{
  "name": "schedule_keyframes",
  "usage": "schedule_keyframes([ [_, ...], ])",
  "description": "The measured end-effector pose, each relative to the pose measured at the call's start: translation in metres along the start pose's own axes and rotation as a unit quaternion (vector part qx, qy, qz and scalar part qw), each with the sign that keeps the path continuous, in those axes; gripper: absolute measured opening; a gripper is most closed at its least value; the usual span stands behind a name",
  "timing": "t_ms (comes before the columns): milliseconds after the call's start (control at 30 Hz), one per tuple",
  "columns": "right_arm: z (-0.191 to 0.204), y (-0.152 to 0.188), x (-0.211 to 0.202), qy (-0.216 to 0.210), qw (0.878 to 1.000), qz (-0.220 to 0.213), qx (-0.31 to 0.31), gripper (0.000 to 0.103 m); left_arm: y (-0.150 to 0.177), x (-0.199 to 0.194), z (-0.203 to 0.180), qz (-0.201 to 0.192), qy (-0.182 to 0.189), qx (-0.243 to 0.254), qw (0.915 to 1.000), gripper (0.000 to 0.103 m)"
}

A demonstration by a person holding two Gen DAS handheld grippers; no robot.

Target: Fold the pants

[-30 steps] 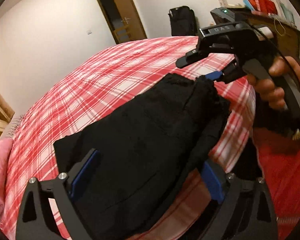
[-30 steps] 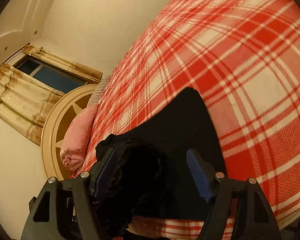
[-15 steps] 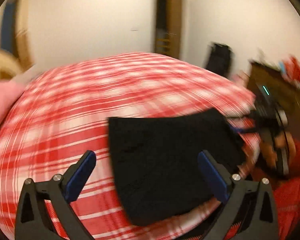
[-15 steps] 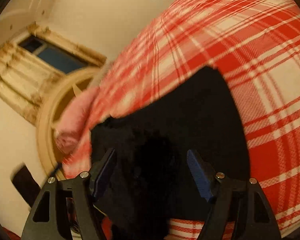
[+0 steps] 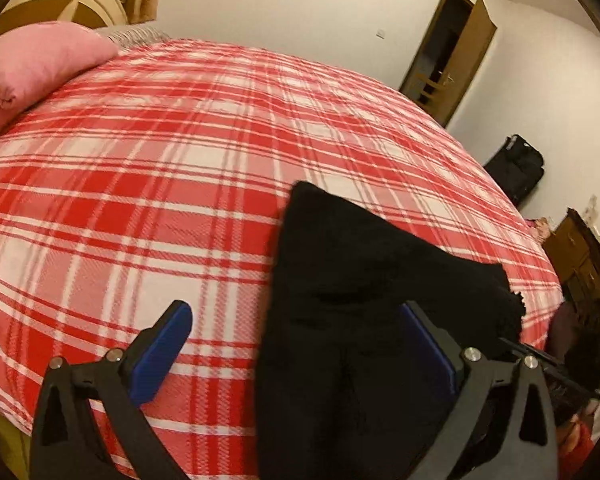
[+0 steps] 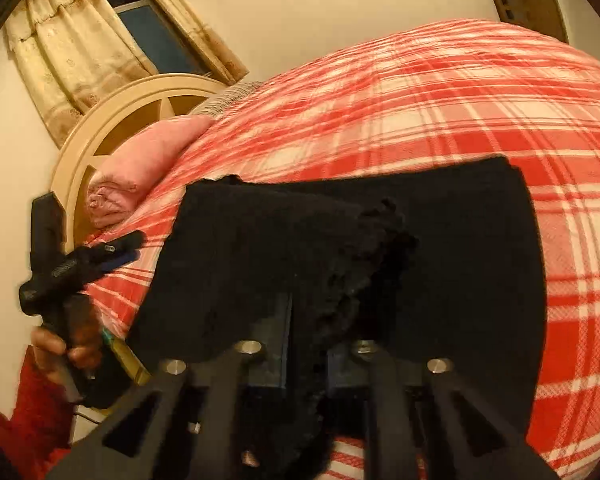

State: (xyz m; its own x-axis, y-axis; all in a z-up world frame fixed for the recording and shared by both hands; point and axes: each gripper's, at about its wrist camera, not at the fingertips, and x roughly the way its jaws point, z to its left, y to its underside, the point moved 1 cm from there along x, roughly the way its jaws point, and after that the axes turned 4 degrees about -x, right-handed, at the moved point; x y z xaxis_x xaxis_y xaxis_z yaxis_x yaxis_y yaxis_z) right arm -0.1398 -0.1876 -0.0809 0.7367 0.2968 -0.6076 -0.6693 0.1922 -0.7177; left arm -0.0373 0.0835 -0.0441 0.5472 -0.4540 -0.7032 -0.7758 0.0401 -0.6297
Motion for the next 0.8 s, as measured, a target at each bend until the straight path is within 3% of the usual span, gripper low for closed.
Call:
schedule_keyframes([
  [133,0.02,-0.033,-0.029,-0.014,0.997,-0.036,-0.064,0.006,-0.009,-0.006,0.007,-0.01,-0.01,-0.022,0.9997,0.103],
  [233,0.016,-0.052,-0.052,0.019,0.992,-0.062,-0.111,0.006,-0.014,-0.012,0.004,-0.025,-0.017,-0.018,0.9994,0.103],
  [400,-0.012,-0.038,-0.041,0.052,0.989,-0.026,-0.135,0.006,-0.015,-0.009,-0.012,-0.033,-0.024,0.012,0.9991,0.103],
  [467,-0.023,-0.021,-0.027,0.02,0.995,0.002,-0.093,0.007,-0.012,0.0,-0.02,-0.026,-0.026,0.024,0.999,0.103],
  [533,-0.026,-0.012,-0.025,-0.065,0.998,-0.001,-0.021,0.01,-0.01,0.009,-0.026,-0.014,-0.032,0.036,0.9987,0.103],
  [667,0.004,-0.006,-0.02,-0.191,0.981,-0.012,0.026,0.01,-0.008,0.01,-0.035,-0.015,-0.028,0.058,0.9978,0.103],
  [733,0.026,-0.004,-0.011,-0.195,0.981,0.02,-0.003,0.015,-0.011,0.007,-0.038,-0.022,-0.024,0.065,0.9973,0.103],
  [800,0.038,-0.003,-0.012,-0.129,0.988,0.043,-0.067,0.016,-0.013,0.003,-0.04,-0.025,-0.028,0.069,0.9969,0.103],
])
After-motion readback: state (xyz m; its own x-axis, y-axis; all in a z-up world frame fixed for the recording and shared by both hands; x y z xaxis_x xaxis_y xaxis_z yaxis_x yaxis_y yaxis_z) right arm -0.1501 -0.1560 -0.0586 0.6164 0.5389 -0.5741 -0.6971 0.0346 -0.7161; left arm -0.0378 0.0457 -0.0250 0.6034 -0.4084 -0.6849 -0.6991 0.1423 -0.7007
